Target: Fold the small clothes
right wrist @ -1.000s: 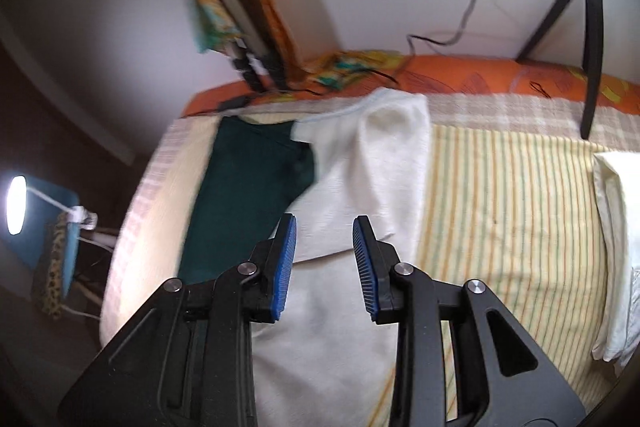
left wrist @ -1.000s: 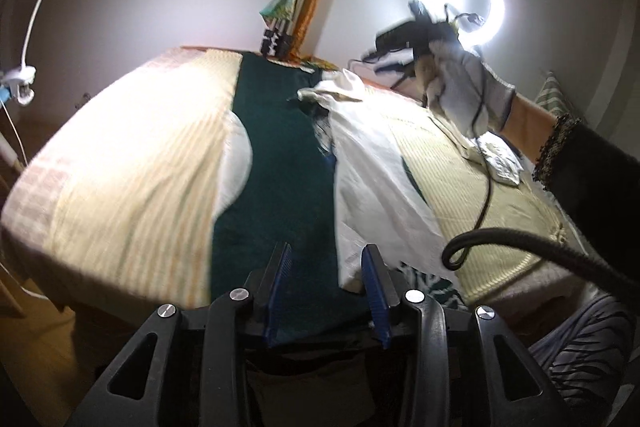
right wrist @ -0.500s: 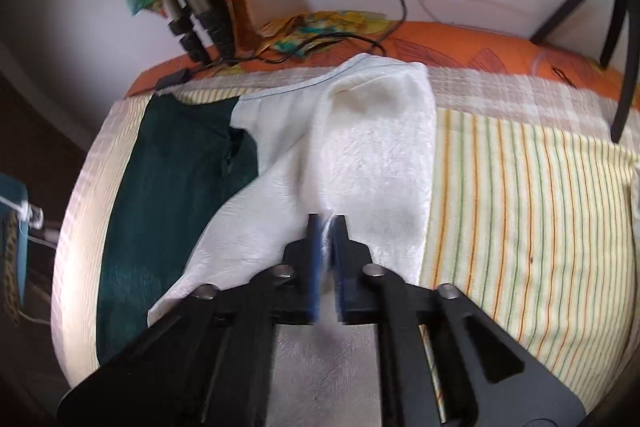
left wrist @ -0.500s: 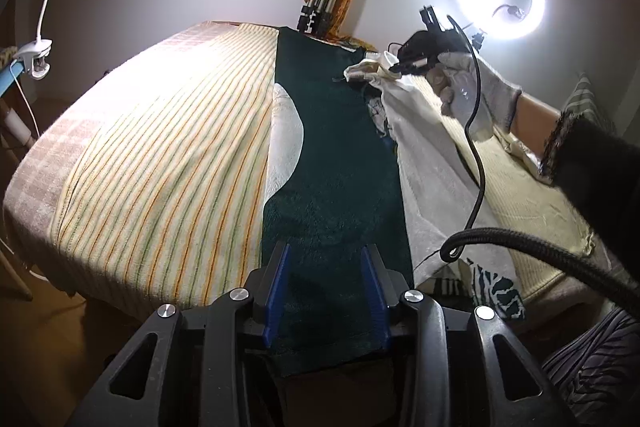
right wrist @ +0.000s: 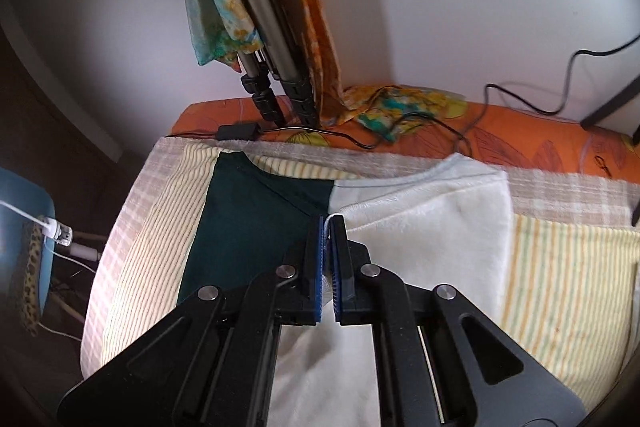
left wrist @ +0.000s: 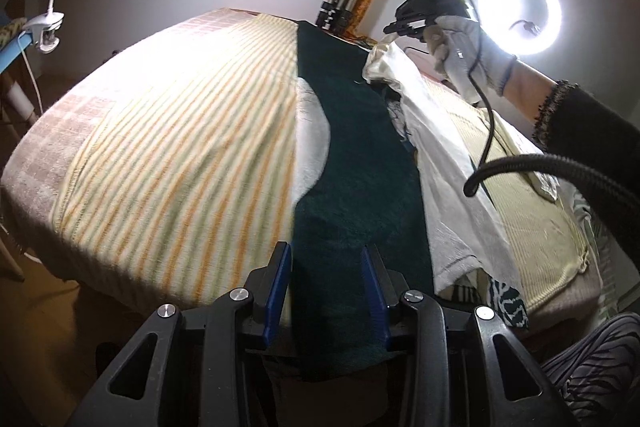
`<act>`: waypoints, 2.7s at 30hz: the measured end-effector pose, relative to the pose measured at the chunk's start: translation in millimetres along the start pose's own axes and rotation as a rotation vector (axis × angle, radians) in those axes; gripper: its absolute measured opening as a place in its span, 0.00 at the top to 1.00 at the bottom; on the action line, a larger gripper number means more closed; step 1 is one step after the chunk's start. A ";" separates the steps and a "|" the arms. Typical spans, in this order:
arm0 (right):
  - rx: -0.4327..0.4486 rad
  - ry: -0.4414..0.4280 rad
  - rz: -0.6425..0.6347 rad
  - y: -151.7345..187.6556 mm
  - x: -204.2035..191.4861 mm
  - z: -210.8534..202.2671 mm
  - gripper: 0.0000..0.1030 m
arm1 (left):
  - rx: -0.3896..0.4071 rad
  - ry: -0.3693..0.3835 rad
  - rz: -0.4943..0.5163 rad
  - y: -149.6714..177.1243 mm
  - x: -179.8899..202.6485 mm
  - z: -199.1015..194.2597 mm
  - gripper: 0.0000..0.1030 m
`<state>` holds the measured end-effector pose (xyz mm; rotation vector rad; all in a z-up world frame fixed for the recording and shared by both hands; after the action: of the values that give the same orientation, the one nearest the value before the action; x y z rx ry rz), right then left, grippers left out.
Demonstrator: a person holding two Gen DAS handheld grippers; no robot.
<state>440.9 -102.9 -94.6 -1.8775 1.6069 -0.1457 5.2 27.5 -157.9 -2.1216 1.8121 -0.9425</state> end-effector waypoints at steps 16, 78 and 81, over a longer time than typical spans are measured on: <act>0.010 -0.101 -0.013 5.9 -21.8 4.6 0.49 | 0.012 -0.054 0.011 -1.8 -7.8 -0.6 0.64; -0.236 -0.356 0.088 415.5 51.7 -152.0 0.97 | -0.200 0.142 0.094 0.7 -21.5 -22.8 1.00; -0.273 -0.355 0.116 420.9 54.4 -136.3 0.98 | -0.254 0.139 0.059 7.1 -28.0 -8.1 1.00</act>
<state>33.7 -221.5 -231.8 -1.8720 1.5369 0.4541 -6.5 54.3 -164.8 -2.1776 2.1536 -0.9095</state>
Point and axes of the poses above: each gripper's, at about its wrist camera, not at the fingertips, and z roughly the way its jaws point, x to its right, y to its underside, the point moved 2 cm from there along z, roughly the way its jaws point, and after that the axes turned 6 degrees about -x, right-handed, at the moved point
